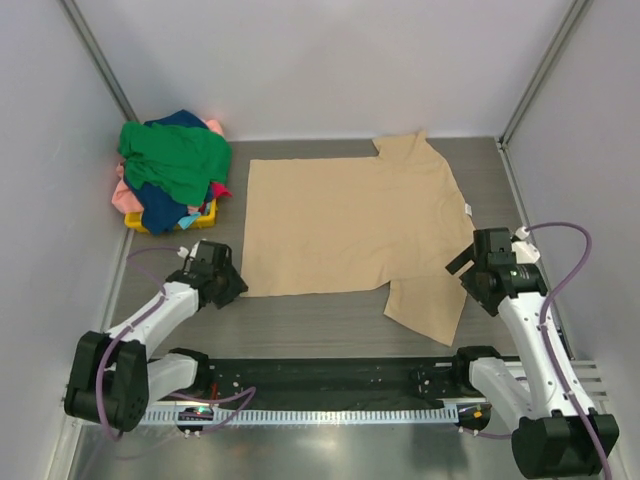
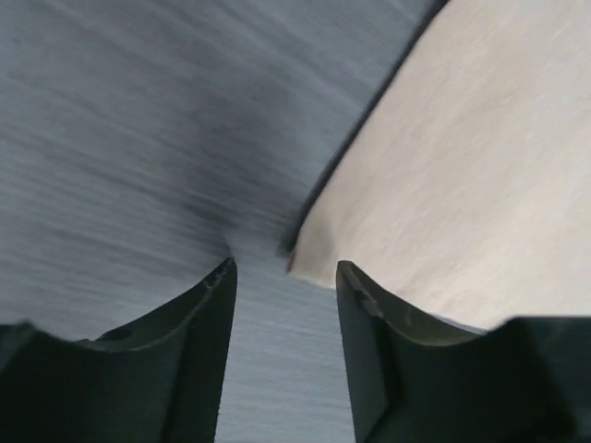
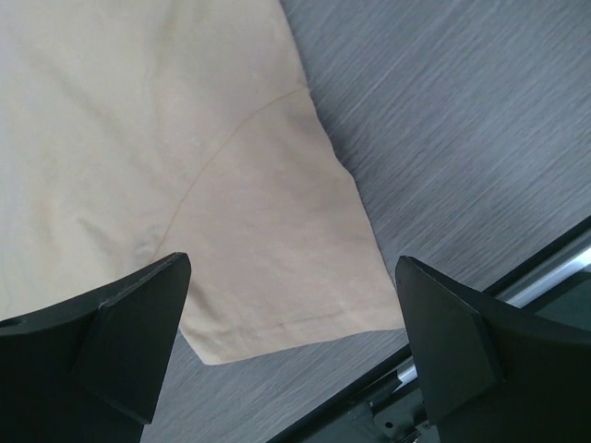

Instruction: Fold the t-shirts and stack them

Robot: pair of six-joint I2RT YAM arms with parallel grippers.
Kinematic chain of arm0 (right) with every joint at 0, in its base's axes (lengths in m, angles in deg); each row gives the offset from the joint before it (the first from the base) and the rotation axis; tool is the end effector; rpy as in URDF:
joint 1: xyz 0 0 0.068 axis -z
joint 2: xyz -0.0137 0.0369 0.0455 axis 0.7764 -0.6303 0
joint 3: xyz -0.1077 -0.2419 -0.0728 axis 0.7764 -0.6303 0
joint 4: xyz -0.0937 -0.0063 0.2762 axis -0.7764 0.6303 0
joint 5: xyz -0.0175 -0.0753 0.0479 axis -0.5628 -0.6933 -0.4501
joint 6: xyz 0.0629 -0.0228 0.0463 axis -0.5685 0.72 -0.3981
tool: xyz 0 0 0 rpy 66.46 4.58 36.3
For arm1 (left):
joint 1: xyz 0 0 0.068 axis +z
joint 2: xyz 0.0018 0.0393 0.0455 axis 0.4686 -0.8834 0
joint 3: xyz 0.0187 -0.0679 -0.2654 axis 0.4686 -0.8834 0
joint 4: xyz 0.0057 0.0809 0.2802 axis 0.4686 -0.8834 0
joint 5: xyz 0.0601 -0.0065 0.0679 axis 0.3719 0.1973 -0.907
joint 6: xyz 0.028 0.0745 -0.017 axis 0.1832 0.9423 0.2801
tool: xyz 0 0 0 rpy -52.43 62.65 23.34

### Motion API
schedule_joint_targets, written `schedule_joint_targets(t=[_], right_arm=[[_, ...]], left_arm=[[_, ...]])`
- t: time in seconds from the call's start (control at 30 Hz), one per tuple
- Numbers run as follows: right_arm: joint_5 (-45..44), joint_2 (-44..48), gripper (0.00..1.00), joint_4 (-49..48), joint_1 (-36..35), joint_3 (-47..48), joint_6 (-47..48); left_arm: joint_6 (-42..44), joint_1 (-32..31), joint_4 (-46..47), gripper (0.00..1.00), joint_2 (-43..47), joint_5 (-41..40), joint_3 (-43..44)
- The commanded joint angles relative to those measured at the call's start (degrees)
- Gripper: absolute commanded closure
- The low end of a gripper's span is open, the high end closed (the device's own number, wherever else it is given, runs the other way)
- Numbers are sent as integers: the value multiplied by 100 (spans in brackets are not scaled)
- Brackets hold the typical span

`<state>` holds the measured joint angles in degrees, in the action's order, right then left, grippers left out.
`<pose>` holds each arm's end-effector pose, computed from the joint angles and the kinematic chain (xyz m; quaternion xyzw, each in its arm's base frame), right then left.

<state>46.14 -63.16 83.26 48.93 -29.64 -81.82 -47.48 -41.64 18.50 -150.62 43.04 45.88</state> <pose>0.1915 -0.0145 0.2376 0.4051 0.8638 -0.0230 0.2986 0.2273 -0.0487 0.1129 -0.3176 0.9144 -0.0941 0.2329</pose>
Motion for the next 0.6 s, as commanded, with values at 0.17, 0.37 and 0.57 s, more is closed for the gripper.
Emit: schedule_joint_targets(t=[0.17, 0.37, 0.57], right_arm=[[341, -283, 2, -282, -2, -977, -925], [754, -72, 4, -256, -11, -1065, -881], [1825, -695, 11, -520, -151, -1249, -748]], left_arm=[[-24, 25, 1178, 80, -718, 341, -188], [-32, 16, 1354, 100, -736, 297, -197], [-164, 25, 1556, 100, -727, 174, -215]])
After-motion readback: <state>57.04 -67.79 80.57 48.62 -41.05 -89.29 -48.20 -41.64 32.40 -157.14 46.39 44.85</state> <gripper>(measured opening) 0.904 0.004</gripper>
